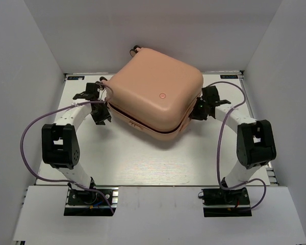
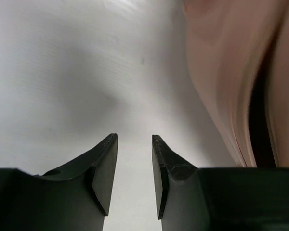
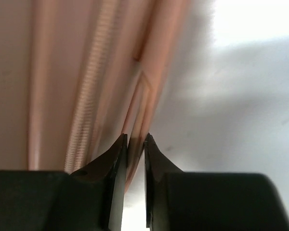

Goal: Pack the luggage

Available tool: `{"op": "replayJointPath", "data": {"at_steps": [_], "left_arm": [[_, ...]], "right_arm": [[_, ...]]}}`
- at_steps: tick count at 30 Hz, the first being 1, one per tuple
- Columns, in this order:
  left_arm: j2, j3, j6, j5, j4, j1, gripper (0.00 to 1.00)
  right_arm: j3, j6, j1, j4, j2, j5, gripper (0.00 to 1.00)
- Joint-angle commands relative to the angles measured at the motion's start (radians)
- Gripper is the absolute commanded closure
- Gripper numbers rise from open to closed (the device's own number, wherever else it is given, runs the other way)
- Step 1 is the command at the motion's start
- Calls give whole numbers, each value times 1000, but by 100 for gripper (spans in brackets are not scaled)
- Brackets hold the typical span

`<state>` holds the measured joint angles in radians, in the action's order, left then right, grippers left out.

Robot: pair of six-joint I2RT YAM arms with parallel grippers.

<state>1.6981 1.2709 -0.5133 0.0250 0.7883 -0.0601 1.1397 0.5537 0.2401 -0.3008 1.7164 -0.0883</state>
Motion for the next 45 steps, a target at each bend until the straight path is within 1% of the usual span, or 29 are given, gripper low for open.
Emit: {"op": "replayJointPath", "data": {"at_steps": [1, 4, 8, 9, 10, 11, 12, 13, 15, 17, 21, 23, 25, 26, 27, 28, 29, 31, 32, 34, 35, 36, 37, 38, 39, 40, 42, 44, 45], "left_arm": [[-78, -36, -43, -19, -4, -38, 54], [-95, -54, -88, -83, 23, -37, 54], [-101, -53, -143, -163, 95, -37, 54], [-104, -50, -161, -177, 109, -26, 54], [-107, -47, -187, -198, 138, -20, 58], [-106, -48, -214, -207, 159, -8, 60], [-103, -48, -224, -203, 173, 11, 63], [-97, -47, -237, -198, 178, 34, 65], [-68, -19, -246, -200, 216, 52, 70], [-45, 25, -258, -235, 242, 98, 74], [53, 158, -272, -280, 314, 144, 80], [122, 223, -271, -277, 322, 160, 82], [188, 290, -260, -273, 325, 169, 84], [242, 385, -254, -273, 330, 167, 85], [271, 416, -252, -277, 339, 167, 87], [369, 448, -254, -277, 373, 169, 89], [403, 569, -261, -275, 390, 166, 91], [521, 633, -263, -246, 431, 160, 94], [546, 721, -263, -243, 440, 137, 96], [598, 763, -260, -223, 433, 115, 96], [621, 795, -258, -202, 422, 105, 96], [635, 800, -245, -191, 390, 94, 96], [641, 803, -231, -156, 369, 88, 98], [652, 802, -209, -105, 283, 80, 99], [658, 805, -193, -82, 258, 65, 99], [663, 812, -136, -62, 237, 27, 99], [704, 889, -35, 28, 167, -38, 99], [732, 943, 54, 71, 135, -96, 99], [742, 952, 94, 70, 123, -133, 99]], "right_arm": [[-77, 15, 209, -26, -64, -212, 100], [-84, 6, 304, -8, -103, -257, 100], [-86, -26, 372, 14, -184, -404, 100], [-95, -94, 381, 9, -228, -403, 86], [-95, -116, 372, -12, -276, -342, 57], [-90, -127, 364, -29, -319, -287, 46], [-71, -141, 349, -76, -339, -218, 39], [-61, -181, 344, -113, -369, -15, 31], [-29, -202, 308, -141, -400, 150, 26], [0, -227, 241, -150, -420, 212, 22], [75, -255, 139, -175, -356, 228, 21], [165, -259, 87, -208, -246, 217, 21], [259, -287, 30, -207, -161, 157, 21], [270, -345, 19, -137, -81, 124, 21], [307, -360, -5, -112, -49, 99, 21], [363, -411, -12, -92, -19, 57, 22], [430, -432, -18, -96, 99, 41, 22], [480, -454, -25, -80, 170, -38, 22], [515, -495, -34, -57, 222, -80, 22], [515, -498, -35, 30, 291, -184, 22], [526, -497, -30, 51, 301, -215, 22], [523, -488, -28, 75, 322, -302, 22], [520, -480, -25, 142, 340, -333, 22], [531, -477, -24, 156, 350, -368, 22], [552, -471, -22, 163, 362, -448, 22], [563, -471, -9, 138, 386, -509, 26], [540, -515, 20, 115, 364, -611, 27], [500, -588, 34, 77, 332, -636, 27], [417, -630, 50, 39, 254, -633, 27]]}}
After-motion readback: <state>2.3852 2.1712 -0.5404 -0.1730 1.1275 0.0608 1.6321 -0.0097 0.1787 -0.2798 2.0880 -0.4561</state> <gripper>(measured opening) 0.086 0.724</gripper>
